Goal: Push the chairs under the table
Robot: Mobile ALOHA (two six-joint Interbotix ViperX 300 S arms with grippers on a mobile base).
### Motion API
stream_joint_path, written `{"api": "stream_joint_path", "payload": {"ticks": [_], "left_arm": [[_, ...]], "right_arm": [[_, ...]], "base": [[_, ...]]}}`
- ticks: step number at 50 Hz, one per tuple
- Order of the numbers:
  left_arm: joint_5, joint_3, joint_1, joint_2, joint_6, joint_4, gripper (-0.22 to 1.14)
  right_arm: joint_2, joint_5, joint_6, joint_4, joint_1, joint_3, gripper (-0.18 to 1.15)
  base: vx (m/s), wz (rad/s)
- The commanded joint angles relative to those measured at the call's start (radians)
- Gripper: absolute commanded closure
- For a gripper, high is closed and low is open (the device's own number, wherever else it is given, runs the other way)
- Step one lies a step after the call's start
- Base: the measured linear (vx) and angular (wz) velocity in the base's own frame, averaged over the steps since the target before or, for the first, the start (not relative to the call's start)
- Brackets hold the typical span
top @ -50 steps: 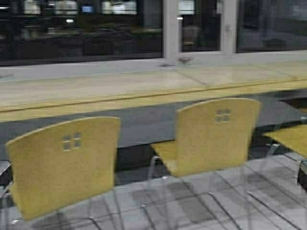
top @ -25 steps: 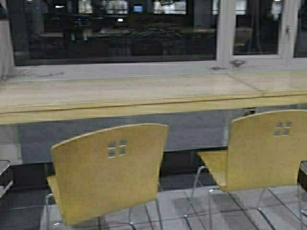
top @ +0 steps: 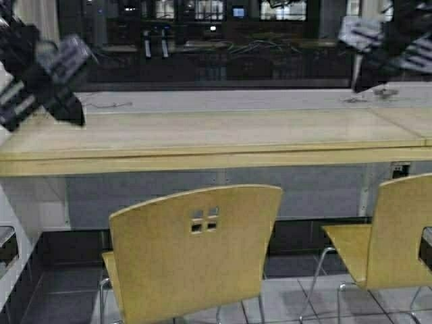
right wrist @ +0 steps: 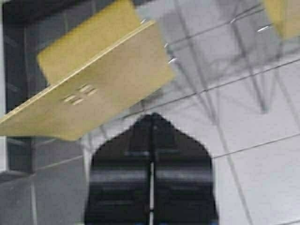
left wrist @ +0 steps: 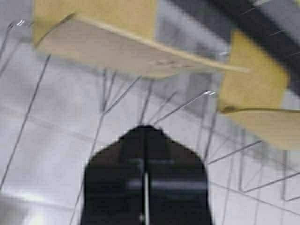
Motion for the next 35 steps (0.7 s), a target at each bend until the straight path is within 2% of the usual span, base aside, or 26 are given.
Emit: {"api": "stream_joint_path", "payload": {"ticks": [1, 14, 23, 30, 35], "left_arm": [[-0.048, -0.041, -0.014, 0.107, -0.015, -0.032, 0.89], [-0.155, -0.037, -0.028, 0.195, -0.094, -0.126, 0.89], [-0.186, -0.04, -0.121, 0.27, -0.221, -0.244, 0.87], [-0.187, -0.051, -0.195, 0.339, -0.29, -0.285, 0.74], [-0.189, -0.06, -0.224, 0.368, -0.328, -0.29, 0.54]], "right_arm": [[0.083, -0.005, 0.002, 0.002, 0.037, -0.084, 0.92], [0.166, -0.006, 0.014, 0.003, 0.054, -0.13, 0.92], [0.218, -0.006, 0.072, 0.023, 0.078, -0.138, 0.88], [0.264, -0.006, 0.132, 0.044, 0.092, -0.12, 0.73], [0.308, -0.003, 0.178, 0.067, 0.095, -0.129, 0.51]], "base": [[0.11, 0.07], [0.14, 0.02], [0.21, -0.01], [0.18, -0.03], [0.16, -0.02]]}}
